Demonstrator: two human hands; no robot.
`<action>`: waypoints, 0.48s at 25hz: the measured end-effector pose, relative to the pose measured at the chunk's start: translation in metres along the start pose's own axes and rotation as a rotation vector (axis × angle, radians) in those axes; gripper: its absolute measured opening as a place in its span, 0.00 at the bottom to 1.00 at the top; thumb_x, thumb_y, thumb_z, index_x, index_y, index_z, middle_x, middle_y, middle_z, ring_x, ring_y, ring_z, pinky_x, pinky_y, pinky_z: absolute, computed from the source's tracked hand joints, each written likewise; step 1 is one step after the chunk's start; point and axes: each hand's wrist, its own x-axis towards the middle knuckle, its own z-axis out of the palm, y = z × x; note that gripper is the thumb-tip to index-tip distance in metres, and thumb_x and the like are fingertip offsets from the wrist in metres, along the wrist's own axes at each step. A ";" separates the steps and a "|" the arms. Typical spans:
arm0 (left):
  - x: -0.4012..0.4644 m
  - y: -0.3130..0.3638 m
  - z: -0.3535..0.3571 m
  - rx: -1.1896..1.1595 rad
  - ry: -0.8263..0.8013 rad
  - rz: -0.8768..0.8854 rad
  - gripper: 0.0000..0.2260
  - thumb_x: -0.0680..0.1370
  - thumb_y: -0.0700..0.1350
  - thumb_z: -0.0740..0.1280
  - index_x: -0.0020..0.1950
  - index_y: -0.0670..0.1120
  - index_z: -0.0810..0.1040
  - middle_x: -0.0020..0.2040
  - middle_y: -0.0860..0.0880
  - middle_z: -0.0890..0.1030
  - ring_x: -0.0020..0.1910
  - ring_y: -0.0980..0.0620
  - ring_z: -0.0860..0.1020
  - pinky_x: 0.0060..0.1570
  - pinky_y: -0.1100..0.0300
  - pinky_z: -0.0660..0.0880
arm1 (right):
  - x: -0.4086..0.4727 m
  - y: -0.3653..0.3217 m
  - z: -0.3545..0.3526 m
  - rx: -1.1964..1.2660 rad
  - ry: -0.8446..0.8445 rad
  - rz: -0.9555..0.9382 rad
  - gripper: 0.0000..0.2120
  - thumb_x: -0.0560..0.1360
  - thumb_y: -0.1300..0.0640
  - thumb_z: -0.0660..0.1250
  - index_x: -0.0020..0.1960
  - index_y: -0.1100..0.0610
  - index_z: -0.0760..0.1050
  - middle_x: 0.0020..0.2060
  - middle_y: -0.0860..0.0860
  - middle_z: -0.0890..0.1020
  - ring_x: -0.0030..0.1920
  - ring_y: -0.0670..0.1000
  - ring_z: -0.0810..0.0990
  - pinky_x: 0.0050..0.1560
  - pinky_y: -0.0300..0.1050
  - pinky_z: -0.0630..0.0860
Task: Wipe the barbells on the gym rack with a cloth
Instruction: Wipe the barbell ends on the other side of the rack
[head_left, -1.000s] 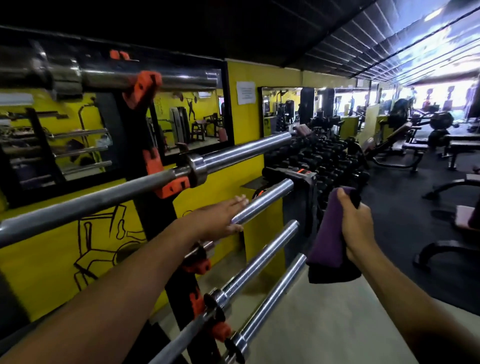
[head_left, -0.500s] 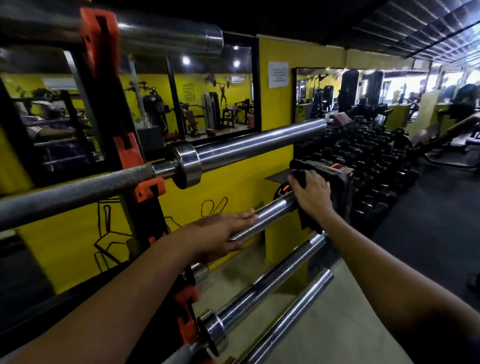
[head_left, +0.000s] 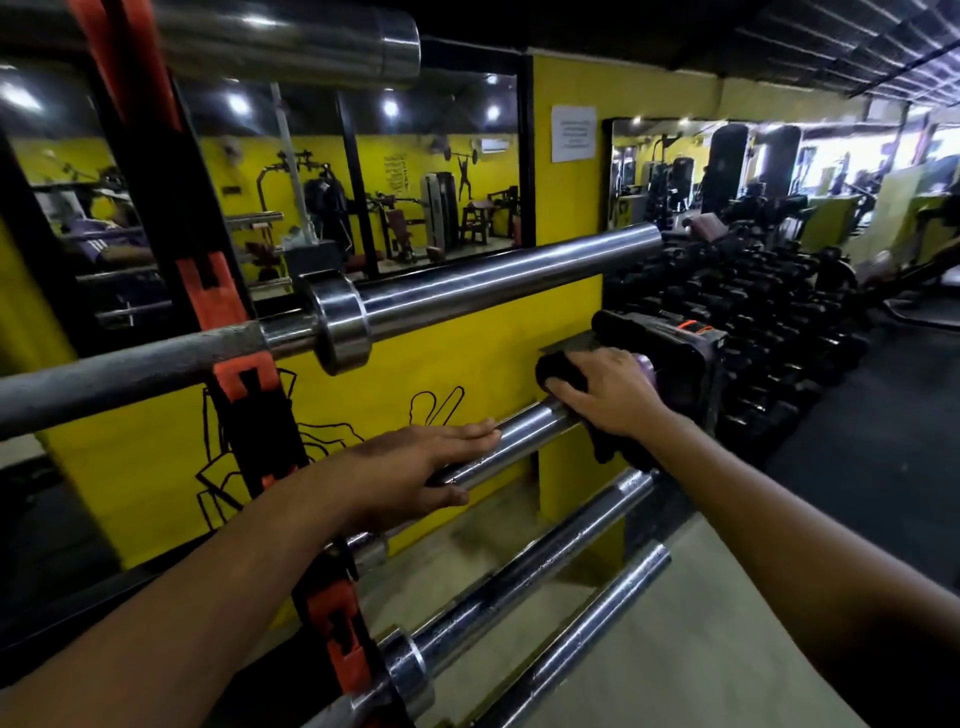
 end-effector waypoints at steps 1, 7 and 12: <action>0.000 0.001 -0.001 -0.001 -0.003 -0.004 0.32 0.81 0.50 0.67 0.79 0.65 0.52 0.78 0.70 0.47 0.79 0.62 0.53 0.76 0.55 0.61 | -0.019 0.006 0.008 0.090 0.099 -0.081 0.19 0.80 0.40 0.61 0.61 0.53 0.76 0.53 0.48 0.79 0.61 0.52 0.76 0.67 0.45 0.63; 0.001 0.004 -0.002 -0.001 -0.008 -0.005 0.32 0.82 0.50 0.67 0.80 0.63 0.53 0.79 0.68 0.47 0.79 0.62 0.52 0.76 0.57 0.59 | 0.019 0.038 -0.013 0.083 -0.024 0.257 0.24 0.76 0.35 0.61 0.56 0.54 0.79 0.50 0.53 0.82 0.53 0.59 0.79 0.53 0.50 0.71; 0.002 0.000 -0.001 -0.008 -0.006 0.004 0.33 0.81 0.49 0.67 0.80 0.63 0.53 0.79 0.68 0.48 0.79 0.59 0.53 0.76 0.53 0.60 | 0.039 -0.011 -0.009 -0.110 -0.312 0.116 0.23 0.75 0.33 0.61 0.55 0.51 0.77 0.45 0.49 0.81 0.44 0.51 0.79 0.42 0.43 0.73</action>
